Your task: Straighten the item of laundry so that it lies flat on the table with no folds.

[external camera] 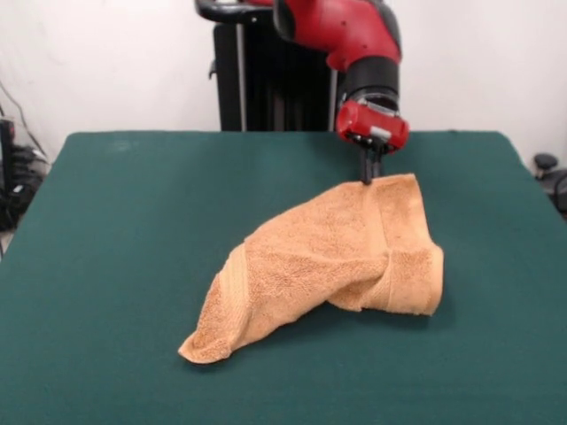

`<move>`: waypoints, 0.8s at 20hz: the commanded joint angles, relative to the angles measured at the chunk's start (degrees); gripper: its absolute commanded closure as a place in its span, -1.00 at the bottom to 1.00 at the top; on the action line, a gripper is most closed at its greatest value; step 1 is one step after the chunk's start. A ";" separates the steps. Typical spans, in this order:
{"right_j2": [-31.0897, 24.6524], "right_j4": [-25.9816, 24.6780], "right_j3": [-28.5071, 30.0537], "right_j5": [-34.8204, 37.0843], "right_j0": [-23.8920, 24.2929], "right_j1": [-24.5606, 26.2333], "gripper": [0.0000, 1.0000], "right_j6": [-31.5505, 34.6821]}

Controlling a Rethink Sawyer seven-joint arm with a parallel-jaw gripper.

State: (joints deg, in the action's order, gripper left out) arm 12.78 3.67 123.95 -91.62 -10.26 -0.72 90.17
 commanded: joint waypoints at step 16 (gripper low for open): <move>-9.45 13.32 -1.99 -18.54 -4.97 13.76 1.00 15.18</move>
State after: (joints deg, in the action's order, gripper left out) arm 12.04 11.95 123.87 -105.49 -13.10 8.00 90.17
